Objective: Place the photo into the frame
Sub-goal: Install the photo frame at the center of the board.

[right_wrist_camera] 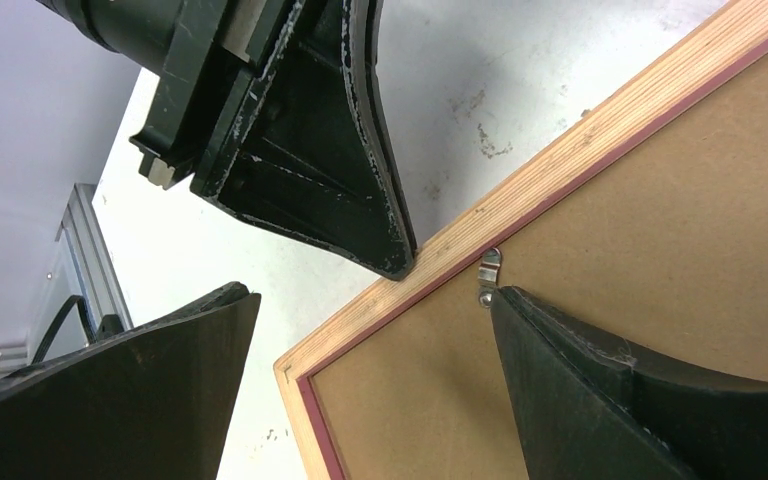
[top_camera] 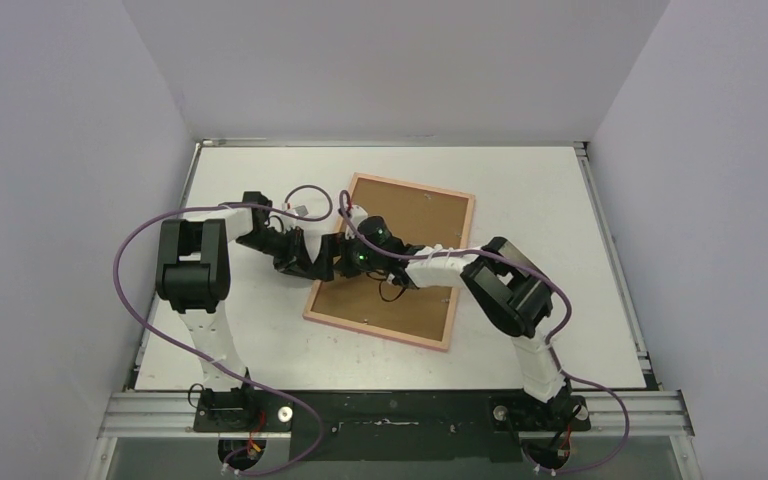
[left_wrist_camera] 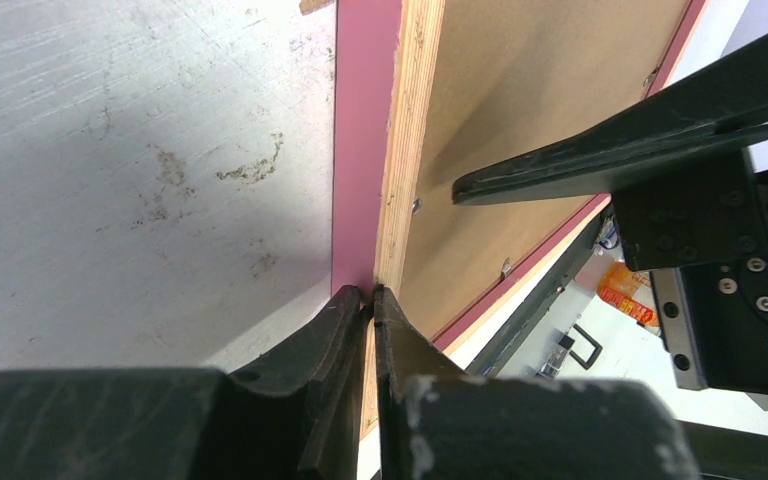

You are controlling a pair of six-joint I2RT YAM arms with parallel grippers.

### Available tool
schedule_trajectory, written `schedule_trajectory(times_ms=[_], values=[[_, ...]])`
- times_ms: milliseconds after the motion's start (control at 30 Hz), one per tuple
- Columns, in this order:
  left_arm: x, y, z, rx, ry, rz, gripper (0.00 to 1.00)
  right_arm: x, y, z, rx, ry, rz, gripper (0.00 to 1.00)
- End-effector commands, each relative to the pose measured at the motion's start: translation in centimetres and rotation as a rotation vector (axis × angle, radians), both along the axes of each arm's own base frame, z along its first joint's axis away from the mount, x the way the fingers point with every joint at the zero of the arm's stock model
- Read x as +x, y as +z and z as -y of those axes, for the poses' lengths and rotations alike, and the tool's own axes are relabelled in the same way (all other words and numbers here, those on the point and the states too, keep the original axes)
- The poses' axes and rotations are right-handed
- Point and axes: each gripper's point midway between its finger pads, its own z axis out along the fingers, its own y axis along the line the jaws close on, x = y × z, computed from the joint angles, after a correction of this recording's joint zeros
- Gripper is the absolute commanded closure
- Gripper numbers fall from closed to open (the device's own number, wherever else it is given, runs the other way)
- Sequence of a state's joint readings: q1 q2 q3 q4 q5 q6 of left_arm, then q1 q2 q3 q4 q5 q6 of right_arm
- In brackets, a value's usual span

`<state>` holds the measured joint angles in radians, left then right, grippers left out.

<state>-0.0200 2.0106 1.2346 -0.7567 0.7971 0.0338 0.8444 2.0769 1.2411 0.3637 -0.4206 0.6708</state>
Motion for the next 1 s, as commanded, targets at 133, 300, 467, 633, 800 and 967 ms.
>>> schedule_trajectory(times_ms=[133, 300, 467, 633, 800, 967], values=[[0.2, -1.4, -0.7, 0.070, -0.023, 0.037, 0.94, 0.8, 2.3, -0.3, 0.026, 0.005, 0.059, 0.10], [0.2, -1.3, -0.7, 0.070, -0.022, 0.041, 0.94, 0.9, 1.6, -1.2, 0.025, 0.021, 0.051, 0.10], [0.3, -1.3, -0.7, 0.066, -0.022, 0.039, 0.95, 0.4, 1.1, -1.8, 0.028, 0.041, 0.038, 0.10], [0.3, -1.3, -0.7, 0.066, -0.020, 0.039, 0.95, 0.0, 1.0, -1.9, 0.036, 0.051, 0.028, 0.10], [0.2, -1.4, -0.6, 0.065, -0.022, 0.036, 0.95, -0.4, 0.7, -2.1, 0.048, 0.067, 0.015, 0.10], [0.3, -1.4, -0.6, 0.065, -0.019, 0.037, 0.95, -1.1, 0.5, -2.3, 0.065, 0.093, 0.001, 0.10]])
